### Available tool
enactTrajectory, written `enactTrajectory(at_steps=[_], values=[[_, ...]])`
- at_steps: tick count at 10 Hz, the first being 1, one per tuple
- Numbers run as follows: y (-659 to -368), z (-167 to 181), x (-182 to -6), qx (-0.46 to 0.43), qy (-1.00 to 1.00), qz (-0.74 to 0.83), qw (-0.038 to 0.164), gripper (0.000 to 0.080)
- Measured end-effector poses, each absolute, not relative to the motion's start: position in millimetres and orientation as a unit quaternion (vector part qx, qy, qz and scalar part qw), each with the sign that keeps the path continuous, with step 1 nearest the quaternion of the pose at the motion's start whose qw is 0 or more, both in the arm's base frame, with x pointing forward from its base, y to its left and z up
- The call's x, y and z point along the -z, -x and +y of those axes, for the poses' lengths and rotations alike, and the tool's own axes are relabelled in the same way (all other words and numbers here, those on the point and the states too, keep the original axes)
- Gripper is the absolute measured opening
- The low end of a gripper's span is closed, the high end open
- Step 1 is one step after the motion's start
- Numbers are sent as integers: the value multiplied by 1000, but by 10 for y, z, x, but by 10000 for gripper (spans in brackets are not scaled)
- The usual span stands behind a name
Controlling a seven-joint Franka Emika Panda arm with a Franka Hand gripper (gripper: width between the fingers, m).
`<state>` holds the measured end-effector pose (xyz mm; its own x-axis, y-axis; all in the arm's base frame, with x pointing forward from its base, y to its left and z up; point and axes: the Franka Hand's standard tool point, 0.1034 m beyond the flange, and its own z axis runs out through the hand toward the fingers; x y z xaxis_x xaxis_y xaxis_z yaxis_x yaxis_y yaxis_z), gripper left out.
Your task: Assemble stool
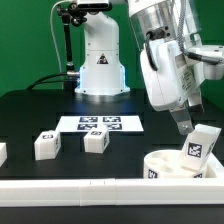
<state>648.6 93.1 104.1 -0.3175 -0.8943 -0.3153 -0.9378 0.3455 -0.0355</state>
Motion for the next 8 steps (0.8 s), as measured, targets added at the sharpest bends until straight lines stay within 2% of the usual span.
enactTrajectory(at_steps=[2,8], values=[[-6470,981,-1055,-69,678,720,129,649],[-6452,1045,-1048,-37,839,524,140,649]])
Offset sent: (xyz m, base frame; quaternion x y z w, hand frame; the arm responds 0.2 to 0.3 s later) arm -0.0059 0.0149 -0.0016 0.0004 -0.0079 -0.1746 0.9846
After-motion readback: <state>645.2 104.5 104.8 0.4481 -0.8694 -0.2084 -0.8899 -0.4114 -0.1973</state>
